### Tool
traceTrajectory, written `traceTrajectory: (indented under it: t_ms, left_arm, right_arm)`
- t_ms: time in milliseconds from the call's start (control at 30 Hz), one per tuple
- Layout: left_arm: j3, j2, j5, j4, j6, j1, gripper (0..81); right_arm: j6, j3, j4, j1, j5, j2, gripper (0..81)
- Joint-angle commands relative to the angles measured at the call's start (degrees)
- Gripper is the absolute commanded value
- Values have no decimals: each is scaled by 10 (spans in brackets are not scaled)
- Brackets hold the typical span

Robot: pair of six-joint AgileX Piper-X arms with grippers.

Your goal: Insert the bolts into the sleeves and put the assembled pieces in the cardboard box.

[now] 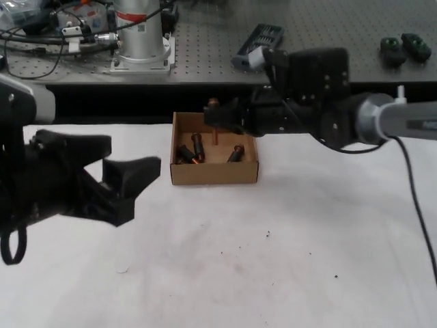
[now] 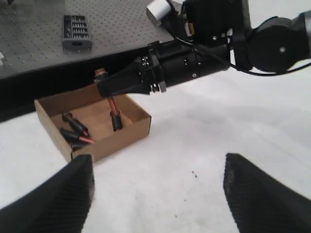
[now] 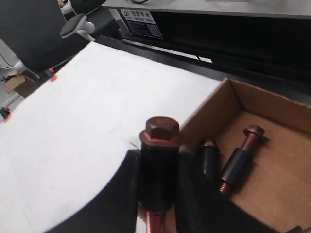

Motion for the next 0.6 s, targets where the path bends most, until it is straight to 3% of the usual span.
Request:
traceTrajectory:
  t_ms: [0, 200, 367, 533, 567]
  left_arm:
    - [-5, -21, -5, 114, 1, 2, 533]
    - [-5, -34, -5, 181, 1, 2, 374]
    - [-5, -35, -5, 182, 1, 2, 268]
    - [-5, -41, -5, 182, 1, 2, 229]
    - [-5, -45, -5, 182, -1, 2, 229]
  right_arm:
    - [4, -35, 30, -2, 8, 6, 44]
    - [27, -73, 124, -1, 70, 21, 44]
    - [34, -73, 128, 0, 75, 21, 44]
    - [61, -73, 128, 2, 65, 21, 18]
    - [63, -73, 128, 2, 63, 21, 69]
